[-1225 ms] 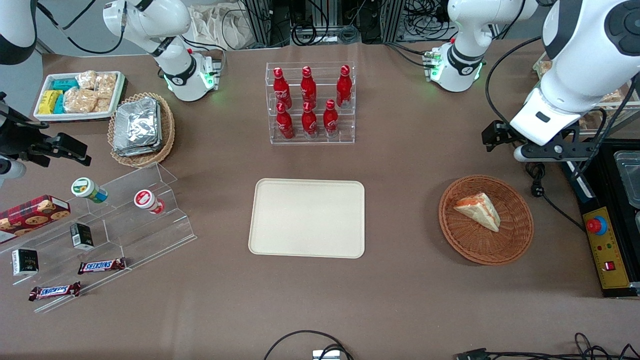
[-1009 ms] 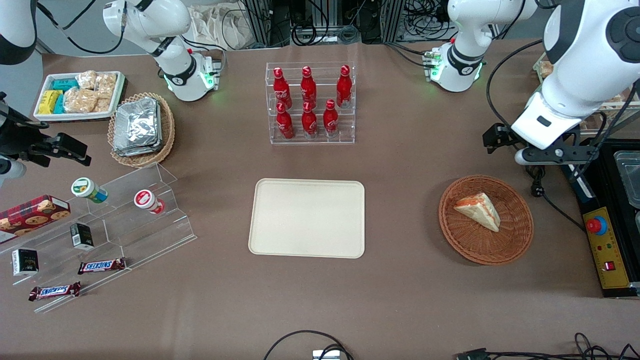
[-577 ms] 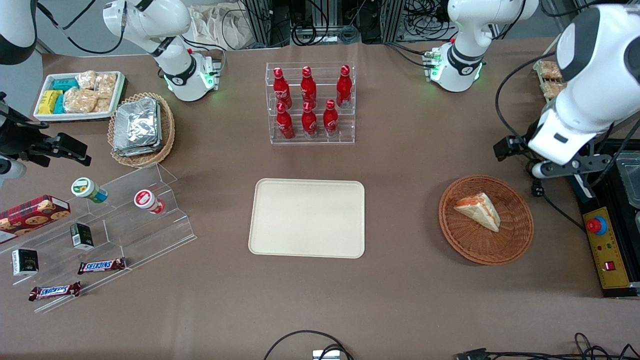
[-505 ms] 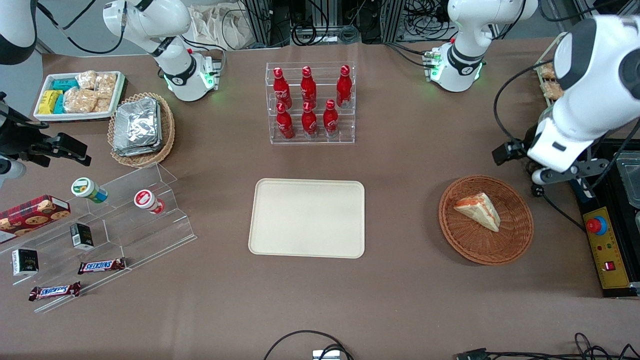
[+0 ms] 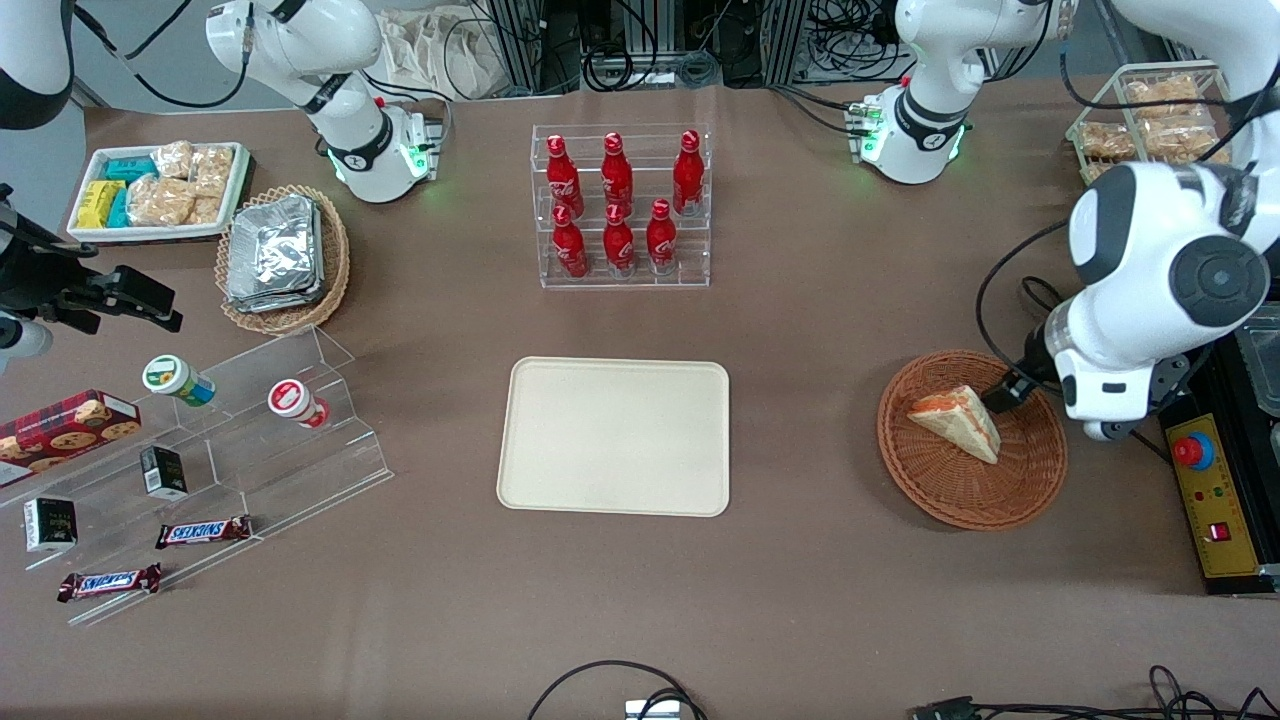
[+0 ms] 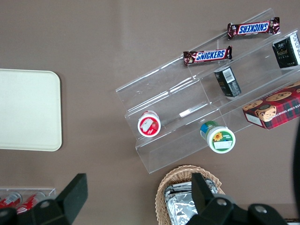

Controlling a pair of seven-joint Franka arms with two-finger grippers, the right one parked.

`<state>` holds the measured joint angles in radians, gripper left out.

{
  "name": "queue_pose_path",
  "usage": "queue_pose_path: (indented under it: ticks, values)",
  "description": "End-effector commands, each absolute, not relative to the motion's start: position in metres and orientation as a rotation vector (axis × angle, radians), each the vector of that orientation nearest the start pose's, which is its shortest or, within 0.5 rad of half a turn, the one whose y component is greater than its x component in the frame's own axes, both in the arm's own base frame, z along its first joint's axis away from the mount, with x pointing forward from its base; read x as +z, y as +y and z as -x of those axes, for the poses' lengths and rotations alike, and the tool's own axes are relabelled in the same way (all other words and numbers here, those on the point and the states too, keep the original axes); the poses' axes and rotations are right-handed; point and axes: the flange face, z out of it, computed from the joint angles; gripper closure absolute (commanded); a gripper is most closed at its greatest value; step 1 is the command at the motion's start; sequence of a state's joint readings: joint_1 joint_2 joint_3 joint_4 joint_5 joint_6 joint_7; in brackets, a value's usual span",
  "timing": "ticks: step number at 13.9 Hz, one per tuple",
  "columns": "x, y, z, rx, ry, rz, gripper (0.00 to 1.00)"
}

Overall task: Place sandwich from basket to tray
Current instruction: 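Lower the left gripper onto the wrapped sandwich in the basket and grasp it, then lift the sandwich with the left gripper and carry it toward the beige tray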

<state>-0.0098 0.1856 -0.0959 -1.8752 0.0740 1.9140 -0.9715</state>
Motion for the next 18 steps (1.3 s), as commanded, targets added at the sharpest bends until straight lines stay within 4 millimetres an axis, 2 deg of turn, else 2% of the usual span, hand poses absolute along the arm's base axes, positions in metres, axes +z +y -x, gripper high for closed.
queue_pose_path:
  ticks: [1,6,10,12,13,16,17,18]
  values:
    - [0.352,-0.054,-0.588,0.155,-1.398,2.613,0.00]
    - [0.294,-0.055,-0.573,0.078,-1.440,2.610,0.00]
    - [0.264,-0.057,-0.576,0.080,-1.454,2.614,0.00]
    - [0.258,-0.056,-0.575,0.093,-1.451,2.610,0.02]
    - [0.254,-0.055,-0.576,0.100,-1.450,2.606,0.18]
    - [0.251,-0.055,-0.579,0.102,-1.452,2.607,0.86]
    - [0.252,-0.055,-0.579,0.102,-1.450,2.608,1.00]
    - [0.253,-0.055,-0.580,0.099,-1.450,2.610,1.00]
